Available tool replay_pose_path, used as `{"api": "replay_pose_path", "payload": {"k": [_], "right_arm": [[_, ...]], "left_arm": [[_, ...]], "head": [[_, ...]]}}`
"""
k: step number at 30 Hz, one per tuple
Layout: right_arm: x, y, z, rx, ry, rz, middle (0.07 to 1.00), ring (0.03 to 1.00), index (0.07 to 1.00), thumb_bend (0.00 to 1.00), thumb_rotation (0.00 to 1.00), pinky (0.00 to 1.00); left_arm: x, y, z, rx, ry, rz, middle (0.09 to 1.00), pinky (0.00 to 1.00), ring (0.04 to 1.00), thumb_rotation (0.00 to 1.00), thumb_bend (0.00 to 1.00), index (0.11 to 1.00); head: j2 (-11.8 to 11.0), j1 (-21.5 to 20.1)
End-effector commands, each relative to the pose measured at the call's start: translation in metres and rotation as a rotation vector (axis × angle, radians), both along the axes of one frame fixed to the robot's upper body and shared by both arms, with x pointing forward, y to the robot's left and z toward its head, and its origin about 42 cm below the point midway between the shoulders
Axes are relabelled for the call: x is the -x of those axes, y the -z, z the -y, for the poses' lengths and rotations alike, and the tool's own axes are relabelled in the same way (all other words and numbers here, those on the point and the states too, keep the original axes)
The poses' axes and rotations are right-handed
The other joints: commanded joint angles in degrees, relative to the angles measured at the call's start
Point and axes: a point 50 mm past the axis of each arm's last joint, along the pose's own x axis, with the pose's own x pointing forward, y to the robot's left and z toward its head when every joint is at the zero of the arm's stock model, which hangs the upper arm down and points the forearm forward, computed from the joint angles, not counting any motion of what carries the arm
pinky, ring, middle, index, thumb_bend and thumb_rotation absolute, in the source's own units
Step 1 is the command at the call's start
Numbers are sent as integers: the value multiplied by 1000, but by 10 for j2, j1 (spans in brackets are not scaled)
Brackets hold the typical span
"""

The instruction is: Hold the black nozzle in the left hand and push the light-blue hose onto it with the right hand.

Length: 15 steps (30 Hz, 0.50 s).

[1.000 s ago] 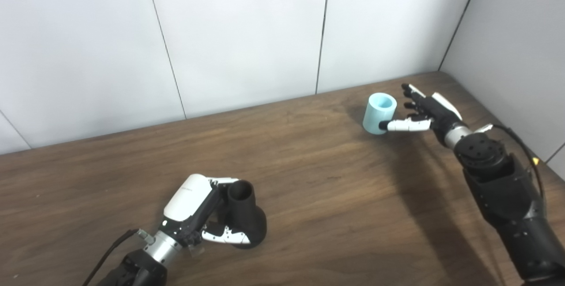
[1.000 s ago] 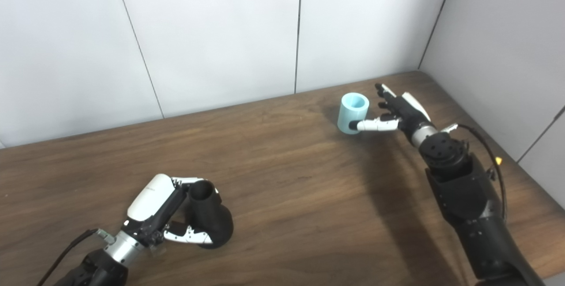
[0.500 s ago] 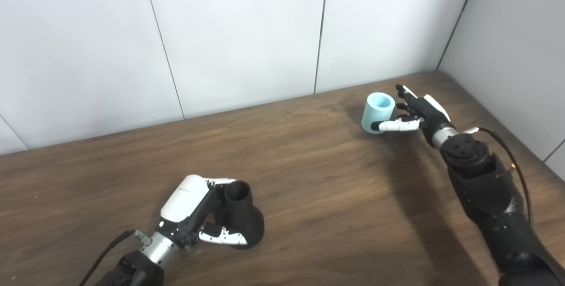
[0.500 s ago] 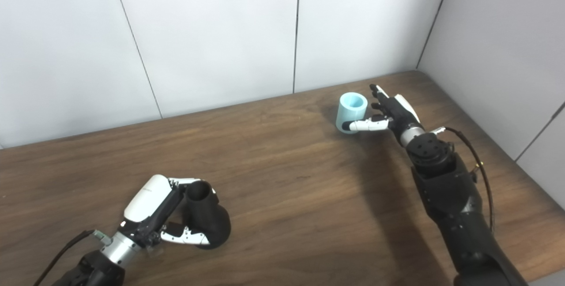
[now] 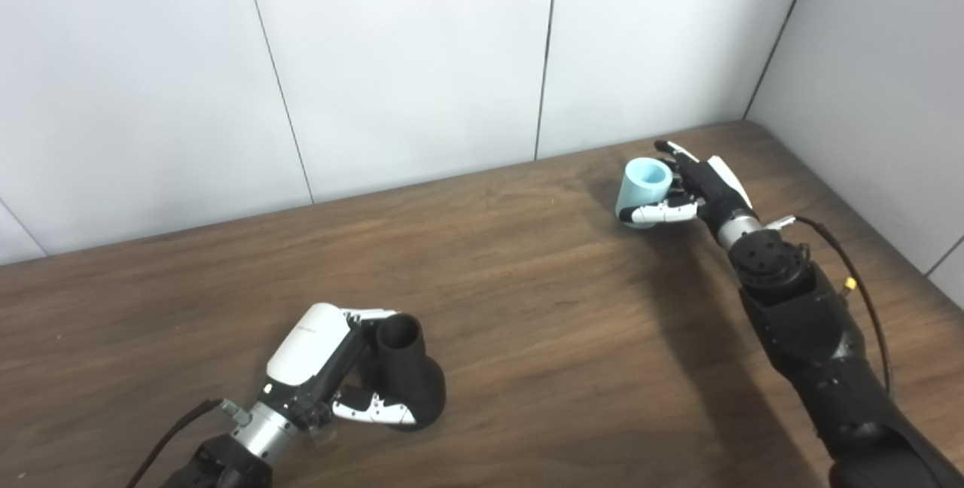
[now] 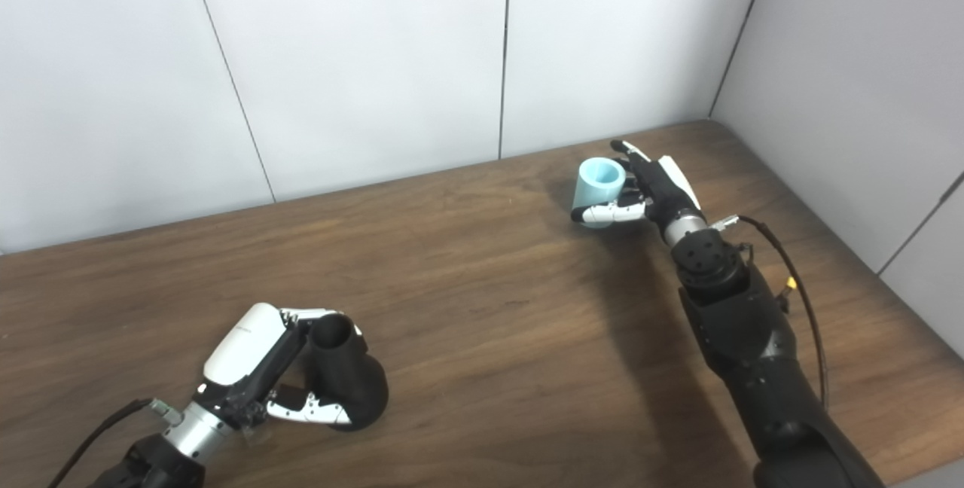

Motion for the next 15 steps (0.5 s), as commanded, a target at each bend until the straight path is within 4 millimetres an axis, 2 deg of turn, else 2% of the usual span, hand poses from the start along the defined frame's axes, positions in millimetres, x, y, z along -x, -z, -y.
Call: {"api": "replay_pose_path", "payload": {"k": [1, 5, 6, 8, 9, 10, 15], "right_arm": [[-15, -13, -15, 5, -67, 53, 811, 717, 877, 874, 118, 625], [-17, -9, -18, 13, -79, 32, 750, 712, 804, 830, 33, 651], [-17, -8, -18, 10, -85, 31, 730, 694, 784, 816, 17, 634], [-16, -8, -18, 35, -105, 34, 652, 587, 693, 759, 3, 534], [-16, -8, -17, 53, -111, 32, 540, 500, 579, 598, 0, 479], [-16, -6, -16, 68, -112, 25, 512, 461, 555, 558, 0, 457], [-16, -3, -13, 99, -105, 15, 492, 434, 497, 520, 0, 424]], "left_arm": [[66, 95, -57, -316, -61, -312, 490, 456, 434, 0, 505, 506], [66, 96, -57, -318, -60, -310, 494, 458, 436, 0, 505, 502], [66, 96, -57, -317, -60, -311, 494, 457, 436, 0, 505, 502], [66, 96, -57, -311, -60, -310, 496, 456, 437, 0, 505, 499], [66, 96, -57, -309, -60, -309, 496, 453, 435, 0, 505, 500], [66, 97, -57, -308, -61, -308, 496, 453, 435, 0, 505, 500], [65, 98, -58, -316, -66, -315, 496, 459, 437, 0, 505, 500]], "head": [[0, 0], [4, 3], [4, 4], [5, 5], [6, 7], [6, 7], [9, 11]]}}
